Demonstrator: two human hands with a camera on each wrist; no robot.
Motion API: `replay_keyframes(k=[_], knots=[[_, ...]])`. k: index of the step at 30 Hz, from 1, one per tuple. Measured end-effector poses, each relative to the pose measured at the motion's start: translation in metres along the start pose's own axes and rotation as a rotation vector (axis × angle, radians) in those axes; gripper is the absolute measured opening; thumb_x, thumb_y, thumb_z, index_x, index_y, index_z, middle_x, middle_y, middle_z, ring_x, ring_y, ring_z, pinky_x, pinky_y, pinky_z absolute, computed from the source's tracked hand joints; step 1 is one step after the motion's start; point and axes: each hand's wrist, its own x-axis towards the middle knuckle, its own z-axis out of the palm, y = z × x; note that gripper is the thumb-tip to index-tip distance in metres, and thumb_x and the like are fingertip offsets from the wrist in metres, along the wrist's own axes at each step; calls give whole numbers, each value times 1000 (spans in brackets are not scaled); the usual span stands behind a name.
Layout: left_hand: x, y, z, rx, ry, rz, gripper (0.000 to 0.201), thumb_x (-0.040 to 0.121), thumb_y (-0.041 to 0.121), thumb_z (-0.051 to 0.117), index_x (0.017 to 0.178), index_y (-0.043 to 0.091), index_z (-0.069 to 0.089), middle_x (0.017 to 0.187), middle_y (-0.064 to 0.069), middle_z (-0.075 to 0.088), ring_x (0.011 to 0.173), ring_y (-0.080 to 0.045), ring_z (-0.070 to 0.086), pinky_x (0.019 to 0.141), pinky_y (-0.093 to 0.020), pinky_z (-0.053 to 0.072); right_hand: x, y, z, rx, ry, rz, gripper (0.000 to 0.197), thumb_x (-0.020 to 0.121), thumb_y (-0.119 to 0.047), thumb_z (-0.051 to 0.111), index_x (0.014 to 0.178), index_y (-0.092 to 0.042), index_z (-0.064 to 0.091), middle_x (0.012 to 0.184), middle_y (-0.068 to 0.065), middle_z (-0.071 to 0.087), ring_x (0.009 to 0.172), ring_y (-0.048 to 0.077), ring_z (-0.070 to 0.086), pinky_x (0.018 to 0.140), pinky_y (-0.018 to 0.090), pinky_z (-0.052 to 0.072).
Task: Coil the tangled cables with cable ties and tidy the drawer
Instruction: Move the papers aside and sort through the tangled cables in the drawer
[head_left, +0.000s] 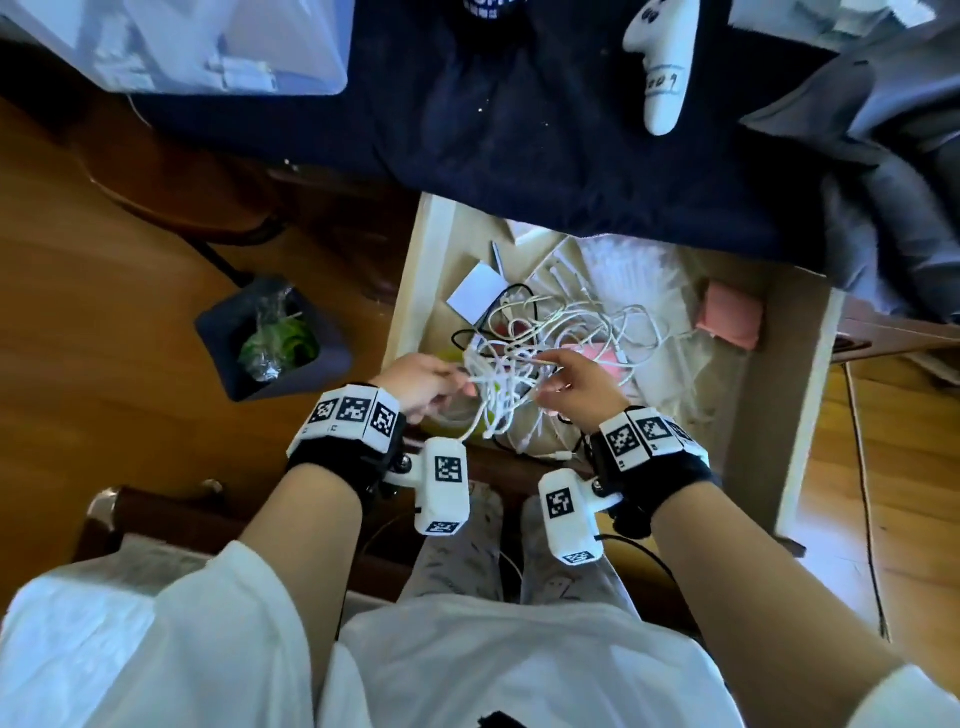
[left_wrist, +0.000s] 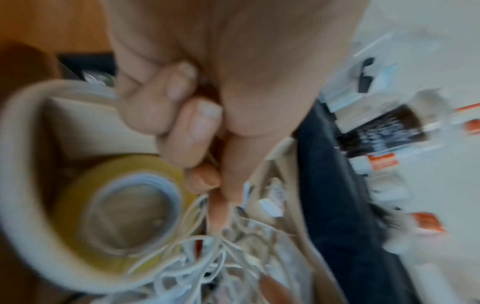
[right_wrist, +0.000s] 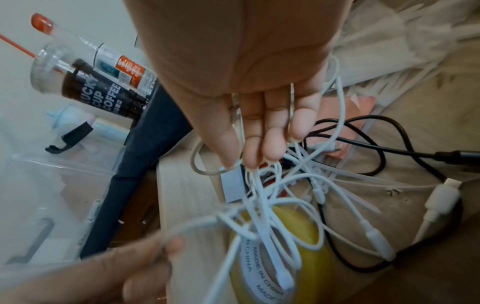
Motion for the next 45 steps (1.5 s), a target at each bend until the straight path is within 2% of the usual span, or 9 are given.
replay_keyframes(k=[8, 12, 16, 21, 25, 31, 35, 40, 45], knots=[[-11, 71, 22, -57, 90, 491, 20, 97, 6, 47, 106, 13, 63, 67, 14, 63, 49, 8, 48, 55, -4, 38, -18, -27, -27, 134, -39, -144, 97, 67, -9, 81, 141, -31, 22, 70, 1, 58, 65, 9, 59, 63, 19, 48], [-11, 93, 42, 6, -3, 581, 21, 97, 4, 46, 105, 15, 61, 83, 8, 62, 59, 13, 52, 63, -3, 39, -11, -24, -41, 172, 188, -77, 65, 73, -25, 77, 124, -23, 37, 76, 5, 63, 62, 15, 60, 62, 36, 52], [-6, 107, 62, 6, -8, 617, 23, 96, 1, 46, 97, 15, 65, 69, 18, 64, 48, 7, 45, 51, -3, 34, -8, -12, -66, 96, 312, -32, 14, 89, -30, 58, 77, -30, 50, 62, -7, 56, 40, 1, 52, 43, 16, 44], [22, 97, 69, 18, 190, 570, 24, 95, 5, 51, 109, 18, 65, 95, 5, 64, 71, 11, 55, 72, -12, 44, -16, 29, -105, -32, 404, 195, 19, 92, -29, 49, 99, -14, 59, 92, 14, 67, 82, 34, 64, 78, 43, 54], [51, 78, 76, -41, 304, 431, 32, 93, 4, 52, 113, 28, 59, 104, 6, 60, 99, -15, 54, 82, -20, 43, -22, 60, -118, -139, 167, 293, 12, 91, -16, 49, 99, -13, 57, 81, 11, 65, 62, 25, 63, 59, 23, 54], [63, 76, 106, -131, 207, 334, 32, 99, 18, 45, 130, 19, 54, 121, 8, 52, 113, -7, 47, 92, -22, 42, -18, 65, -119, 113, -99, 196, 33, 90, 4, 44, 114, -18, 48, 69, 10, 57, 48, 9, 60, 47, 13, 46], [72, 75, 110, -223, 185, 310, 41, 96, 3, 47, 136, 8, 47, 129, 2, 49, 121, -9, 43, 89, -12, 38, -7, 75, -117, -37, -29, 133, 54, 86, -20, 64, 134, -23, 40, 94, 1, 58, 90, 22, 61, 80, 27, 48], [87, 51, 91, -47, 246, 192, 54, 83, 2, 67, 134, 14, 50, 130, -1, 51, 123, -13, 44, 100, -21, 35, -2, 78, -107, 77, -63, 110, 78, 75, -4, 72, 140, -22, 31, 96, 1, 54, 83, 19, 54, 80, 29, 45], [81, 43, 97, -42, -57, 13, 68, 72, 9, 78, 133, 2, 48, 114, -23, 62, 110, -21, 56, 79, -13, 50, -5, 77, -86, 81, -54, 108, 109, 67, 9, 75, 145, -29, 9, 102, -2, 46, 77, 16, 54, 75, 34, 52]])
